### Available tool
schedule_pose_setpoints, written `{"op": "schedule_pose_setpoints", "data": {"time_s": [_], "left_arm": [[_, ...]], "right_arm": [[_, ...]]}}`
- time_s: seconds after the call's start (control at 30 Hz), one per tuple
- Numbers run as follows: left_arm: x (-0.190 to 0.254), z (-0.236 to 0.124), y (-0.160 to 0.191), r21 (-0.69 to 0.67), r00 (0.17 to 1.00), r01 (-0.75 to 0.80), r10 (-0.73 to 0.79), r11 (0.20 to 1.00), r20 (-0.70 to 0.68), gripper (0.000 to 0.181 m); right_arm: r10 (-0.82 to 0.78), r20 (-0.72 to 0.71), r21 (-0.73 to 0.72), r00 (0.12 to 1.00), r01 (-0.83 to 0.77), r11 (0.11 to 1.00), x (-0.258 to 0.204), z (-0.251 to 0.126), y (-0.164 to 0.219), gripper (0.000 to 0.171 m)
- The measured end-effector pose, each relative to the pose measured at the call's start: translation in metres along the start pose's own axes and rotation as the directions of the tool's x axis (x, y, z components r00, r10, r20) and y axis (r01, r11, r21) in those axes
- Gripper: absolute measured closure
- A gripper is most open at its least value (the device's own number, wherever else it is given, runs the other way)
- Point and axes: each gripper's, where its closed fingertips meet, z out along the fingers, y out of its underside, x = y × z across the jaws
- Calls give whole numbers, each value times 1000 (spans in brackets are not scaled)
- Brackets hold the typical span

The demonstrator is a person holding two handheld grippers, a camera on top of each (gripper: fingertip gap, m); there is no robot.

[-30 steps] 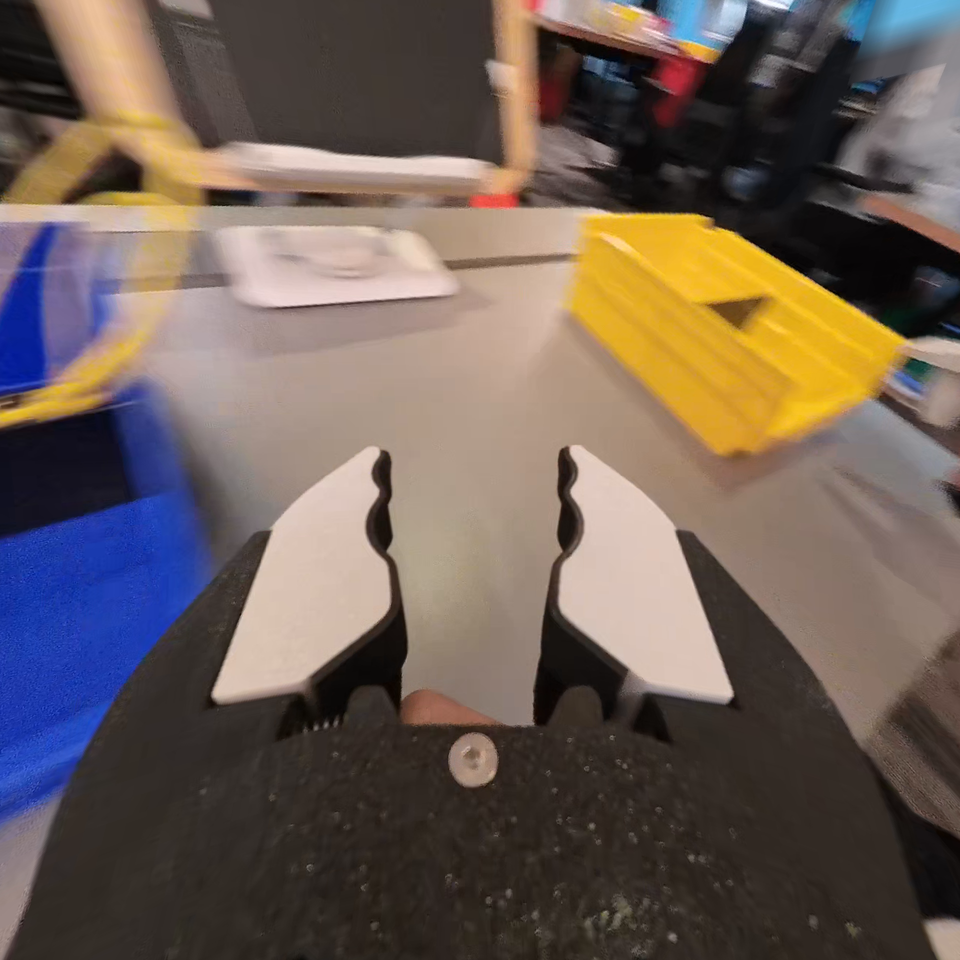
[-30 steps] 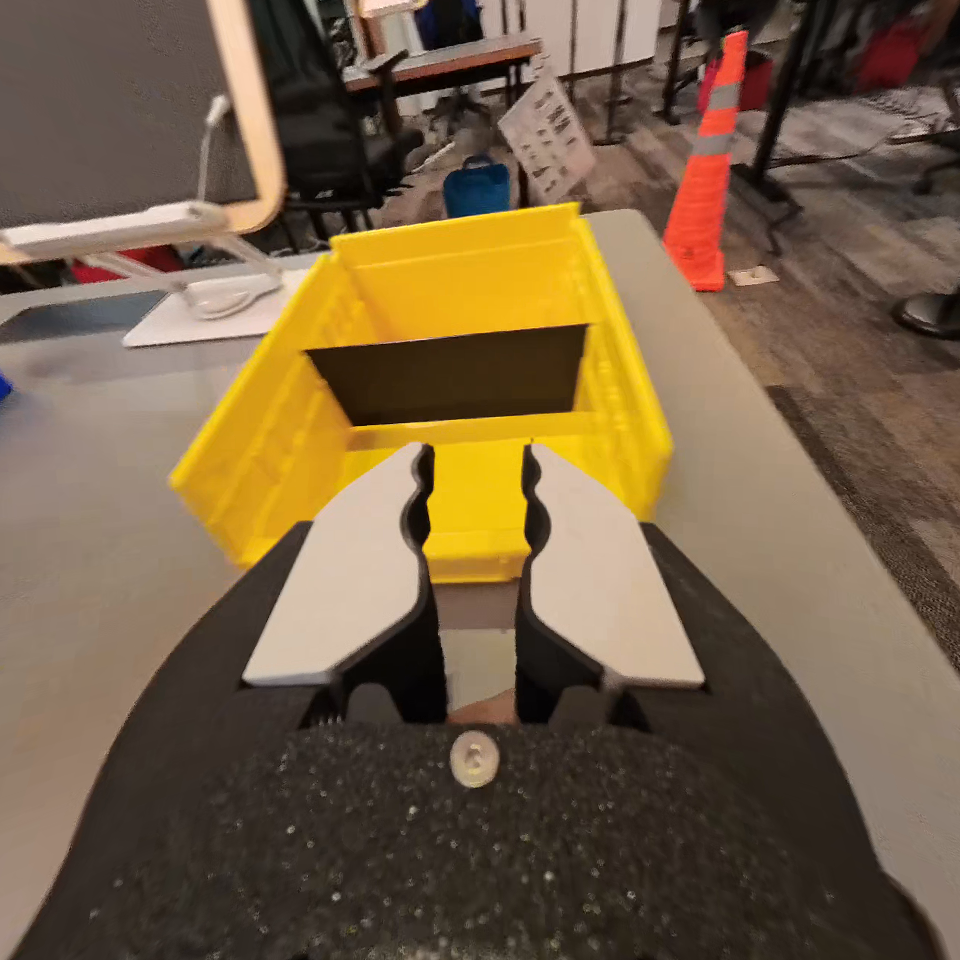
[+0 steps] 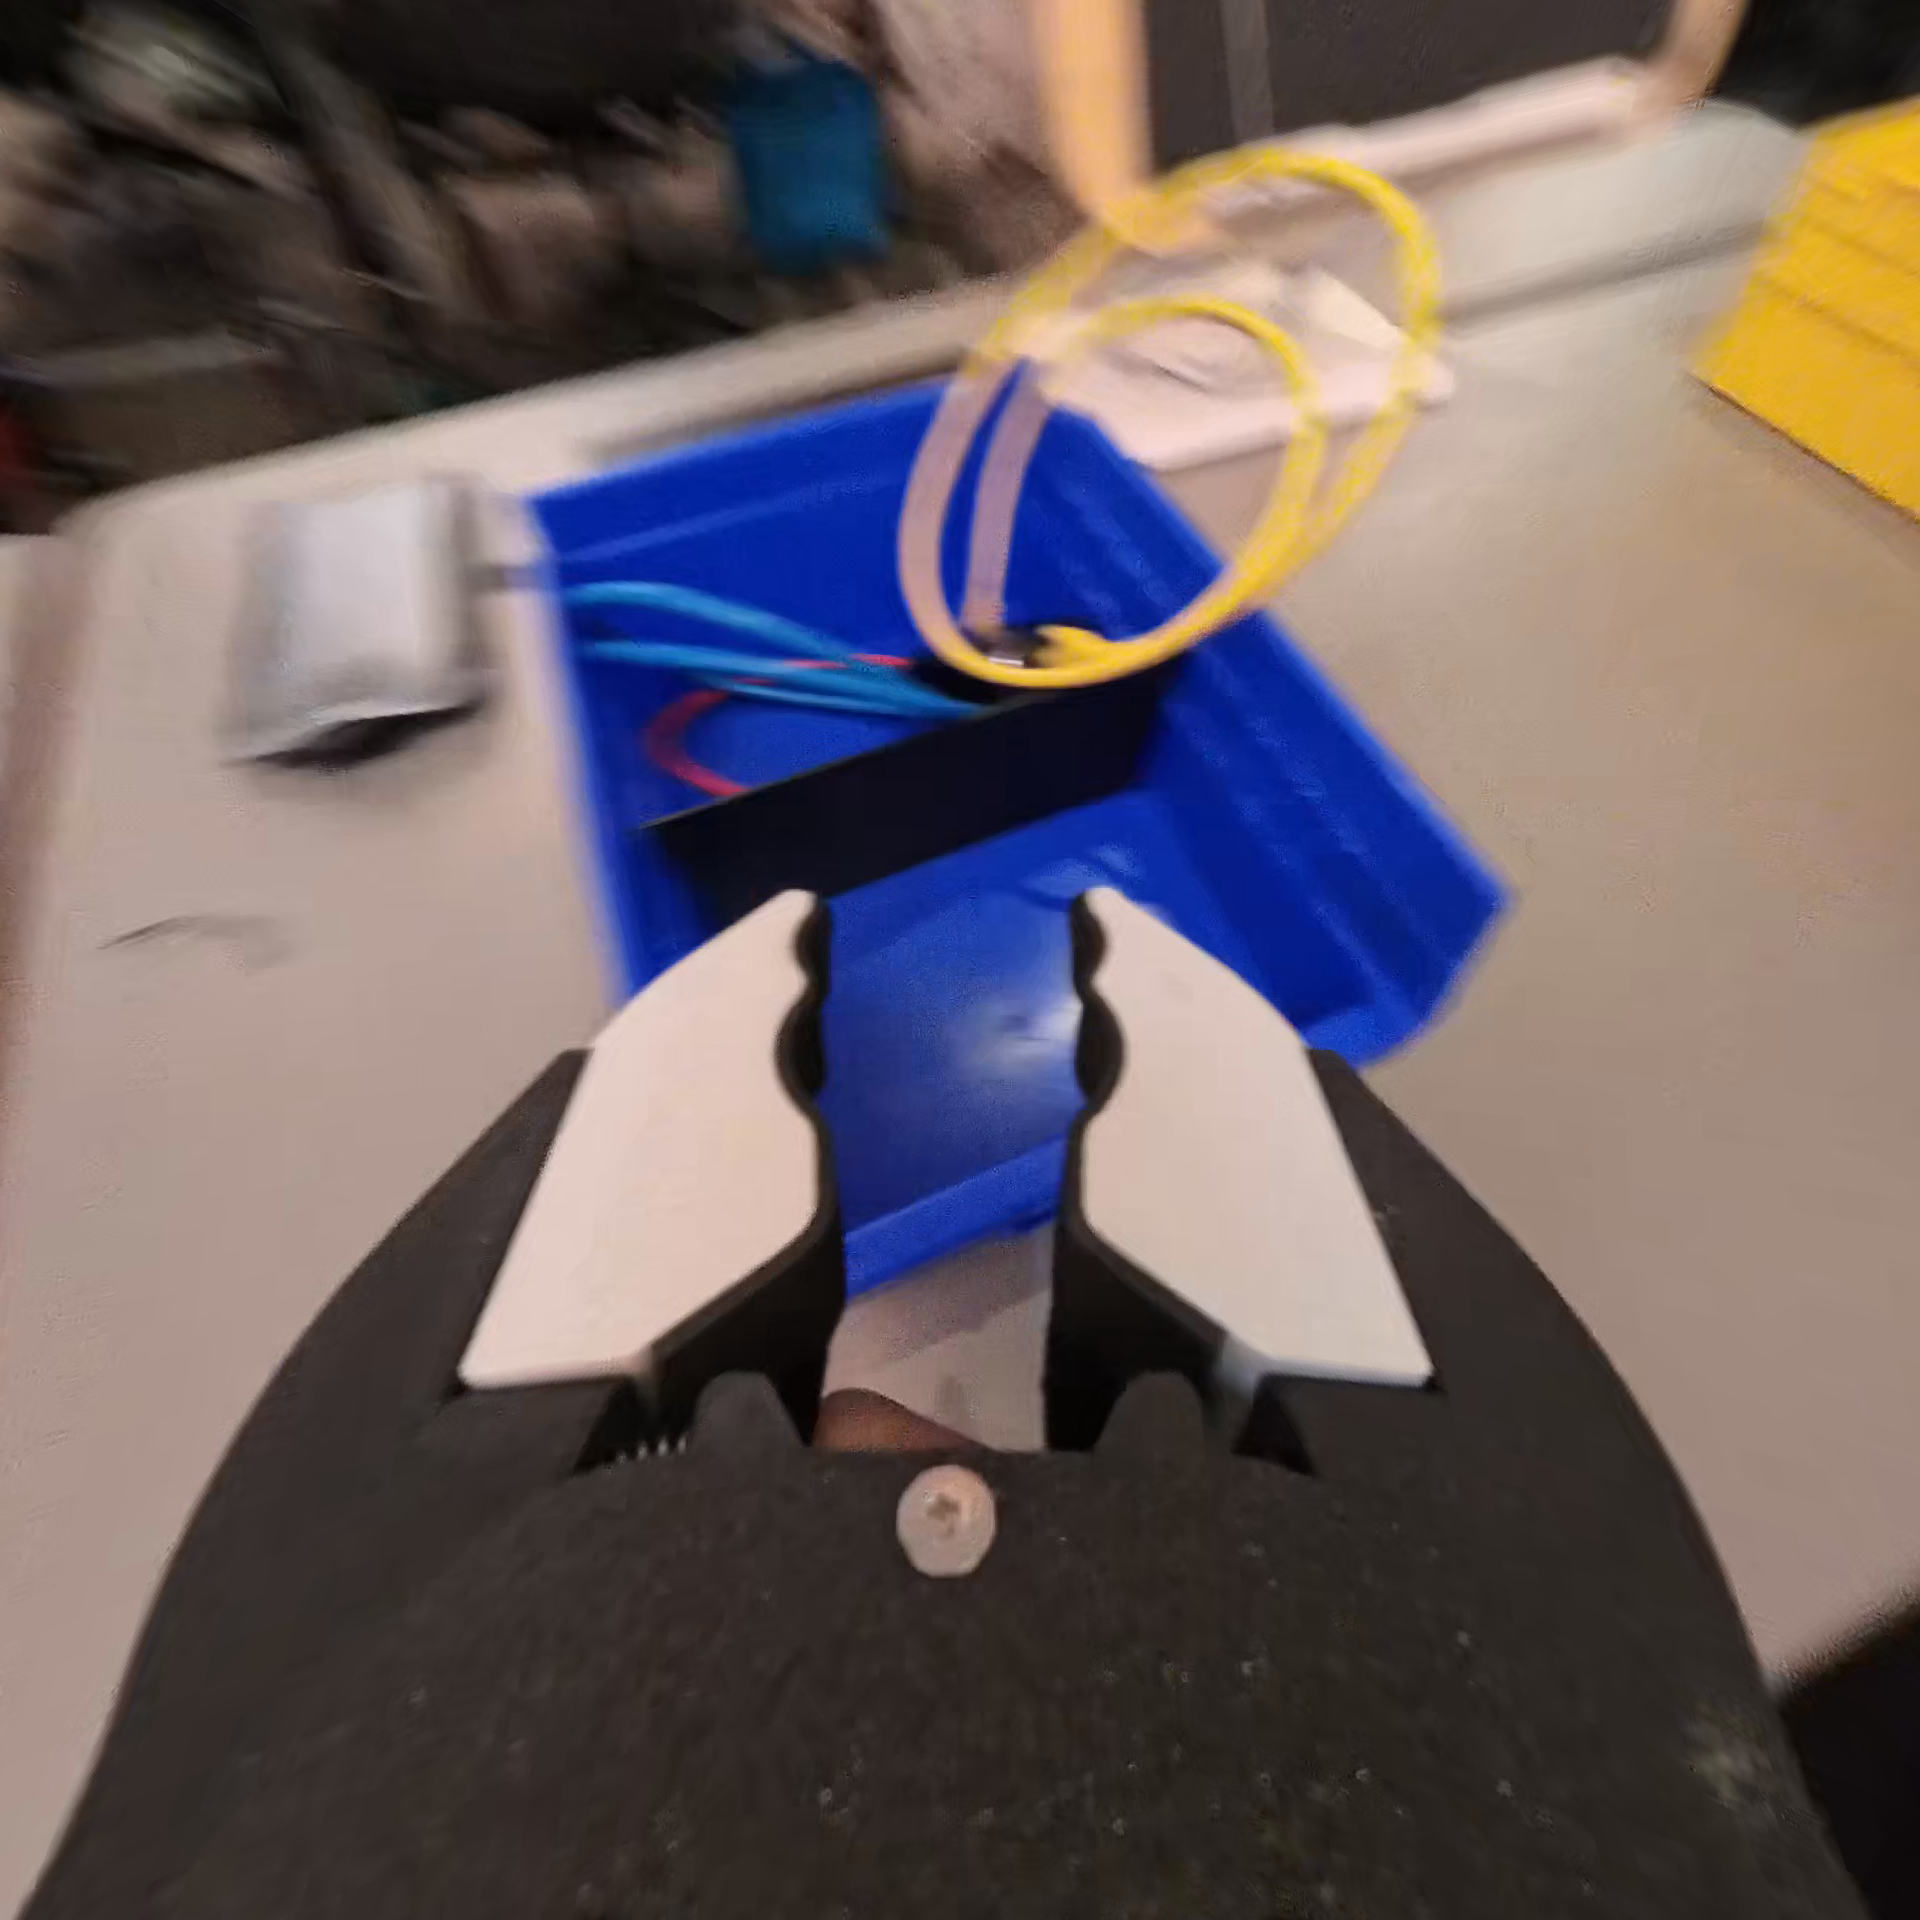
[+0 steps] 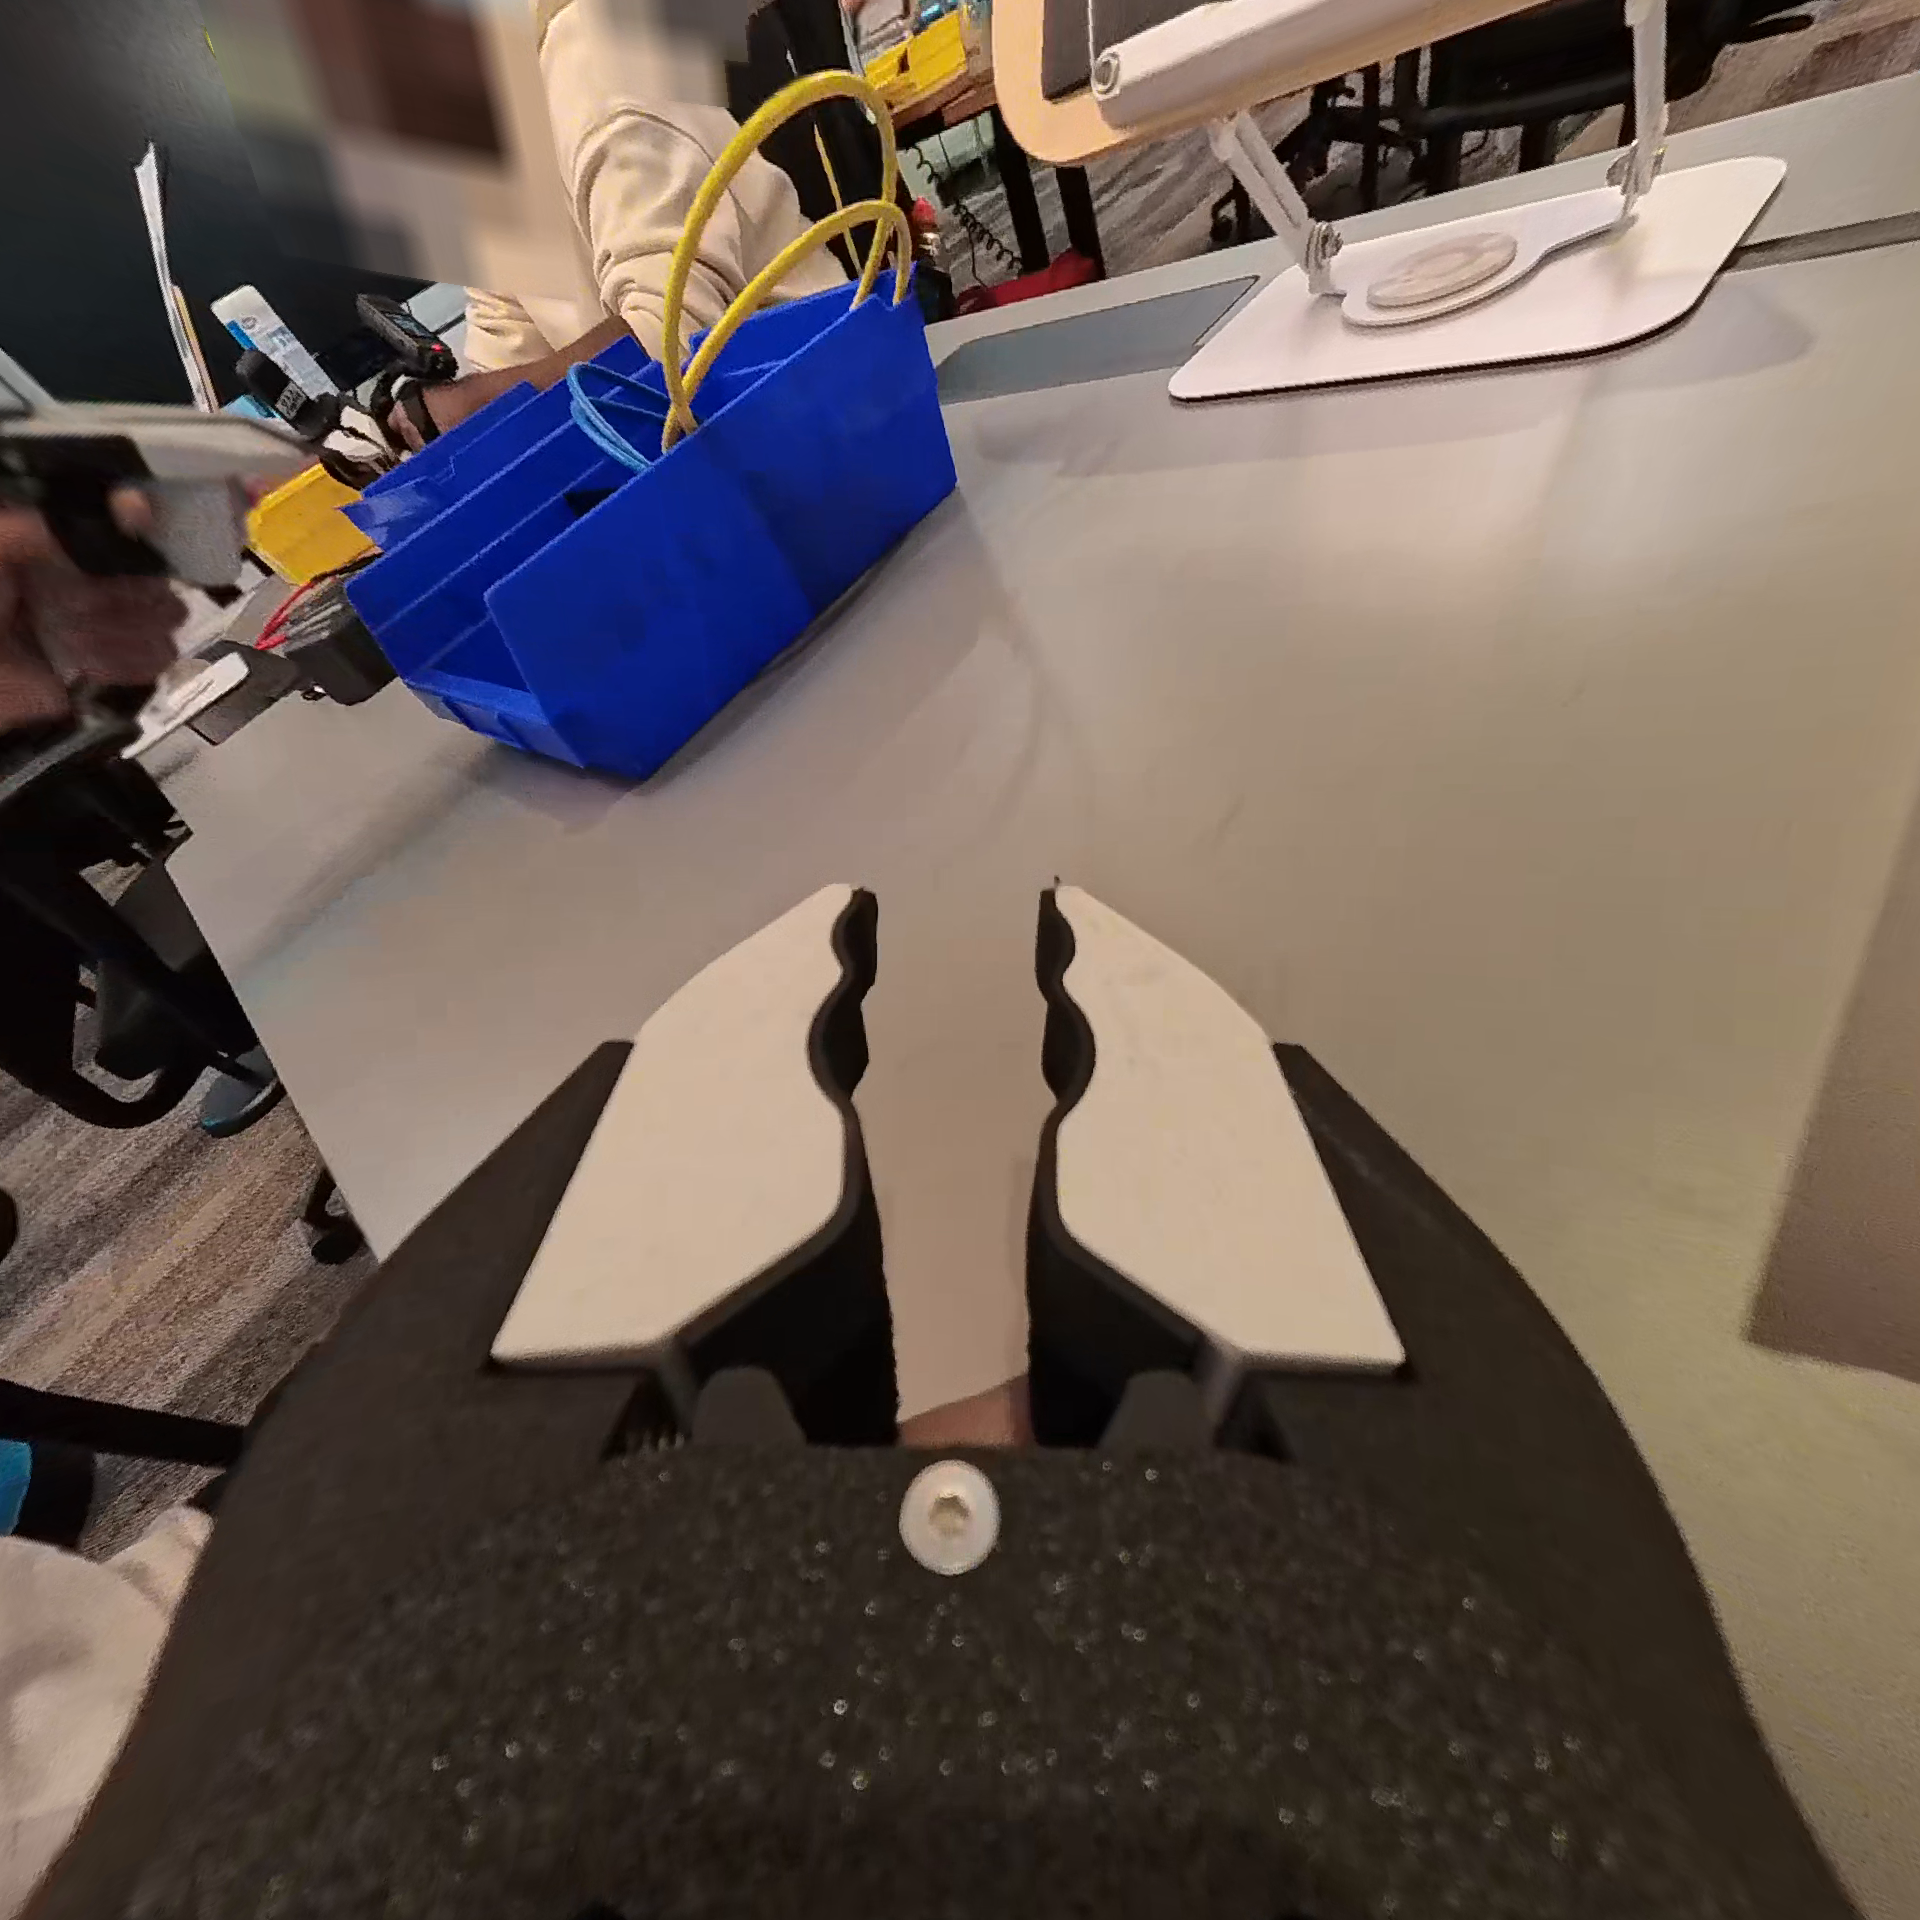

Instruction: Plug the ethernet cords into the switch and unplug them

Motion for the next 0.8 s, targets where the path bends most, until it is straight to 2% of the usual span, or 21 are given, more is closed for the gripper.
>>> {"op": "schedule_pose_setpoints", "data": {"time_s": [0.03, 0.07, 0.1, 0.17, 0.23, 0.3, 0.4, 0.5, 0.57, 0.7, 0.8], "left_arm": [[18, 14, -5, -84, 991, -38, 26, 996, -133, 124], [33, 28, -6, -172, 966, -106, 60, 979, -251, 123], [35, 44, -6, -252, 942, -203, 118, 946, -314, 122], [8, 81, -8, -402, 910, -398, 298, 825, -289, 119], [-10, 109, -16, -507, 856, -514, 383, 692, -347, 125], [-19, 130, -23, -577, 805, -593, 398, 562, -439, 123], [-39, 156, -20, -658, 728, -679, 419, 327, -543, 120], [-35, 173, 0, -677, 701, -709, 304, 198, -645, 120], [-32, 183, 15, -677, 689, -721, 248, 148, -681, 115], [-12, 188, 25, -629, 650, -760, 154, 167, -744, 128], [-2, 187, 19, -604, 641, -757, 102, 251, -761, 129]], "right_arm": [[0, 6, -8, 1000, 0, 1000, 0, 1, 1, 141], [-1, 16, -18, 1000, 1, 1000, 0, 2, 2, 140], [-3, 26, -26, 1000, 4, 1000, -1, 3, 3, 140], [-5, 41, -39, 999, 7, 999, -2, 5, 5, 140], [3, 52, -48, 999, 0, 999, -2, 5, 8, 140], [13, 60, -55, 998, -10, 998, -4, 5, 10, 140], [-2, 54, -64, 999, 6, 998, -4, 5, 12, 140], [-13, 45, -74, 999, 16, 997, -1, 7, 13, 140], [0, 45, -77, 999, 3, 997, 0, 8, 14, 140], [54, 55, -68, 997, -50, 996, 5, 8, 12, 140], [97, 71, -62, 993, -93, 994, 7, 9, 10, 140]]}}
